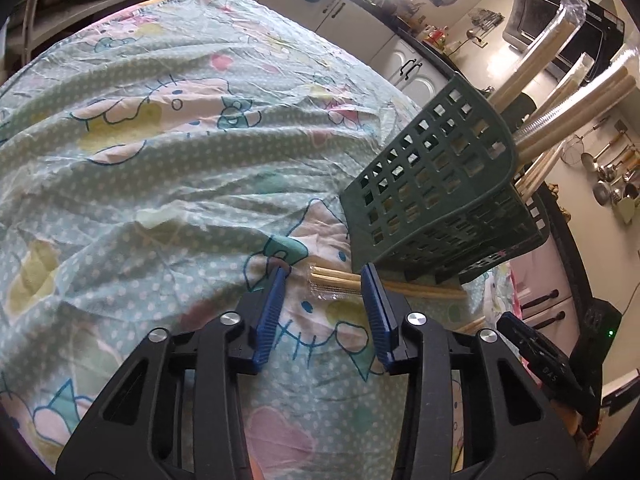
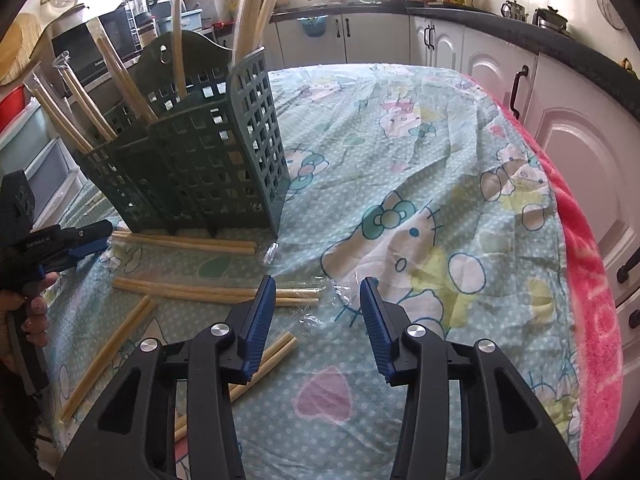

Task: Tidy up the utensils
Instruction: 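Close the left gripper on a chopstick while the right gripper grasps another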

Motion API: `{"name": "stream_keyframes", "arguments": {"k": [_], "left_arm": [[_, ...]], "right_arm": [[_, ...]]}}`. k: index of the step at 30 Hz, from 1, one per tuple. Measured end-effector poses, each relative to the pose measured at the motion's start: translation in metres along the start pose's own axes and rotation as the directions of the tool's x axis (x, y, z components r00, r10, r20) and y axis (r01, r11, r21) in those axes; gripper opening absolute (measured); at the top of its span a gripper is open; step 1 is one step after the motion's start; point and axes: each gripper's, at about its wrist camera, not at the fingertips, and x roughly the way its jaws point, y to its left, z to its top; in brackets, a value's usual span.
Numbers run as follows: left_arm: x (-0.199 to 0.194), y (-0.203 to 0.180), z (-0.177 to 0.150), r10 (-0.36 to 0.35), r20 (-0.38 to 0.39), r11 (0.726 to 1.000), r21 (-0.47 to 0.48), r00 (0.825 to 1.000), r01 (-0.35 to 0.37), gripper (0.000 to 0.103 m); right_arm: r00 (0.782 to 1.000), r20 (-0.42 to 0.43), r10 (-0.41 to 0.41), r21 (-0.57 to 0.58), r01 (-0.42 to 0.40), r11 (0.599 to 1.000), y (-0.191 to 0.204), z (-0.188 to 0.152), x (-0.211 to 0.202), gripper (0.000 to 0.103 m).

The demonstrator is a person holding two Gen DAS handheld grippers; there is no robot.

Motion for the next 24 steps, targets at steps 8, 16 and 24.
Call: {"name": "stream_keyframes", "arguments": {"k": [8,16,24], "left_arm": [[0.002,0.006,0.003,0.002,-0.006,1.0,-0.02,1.0,-0.002,0.015],[0.002,0.011,0.003,-0.013,-0.011,0.999,-0.036,1.0,0.012,0.006],[0.0,0.014,0.004,-0.061,-0.018,0.996,-0.069,0.998,0.059,0.003]], "right_arm": [[1.0,-0.023,0.0,0.043,0.001,0.999,-0.009,0.0,0.008,0.042],[0.999,-0.043,0.015,0.091,-0.011,0.996,-0.015,0.003,0.021,0.037],[0.999,-0.037,0.025,0.114,-0.02,0.993,-0.023,0.004,0.022,0.005]]}}
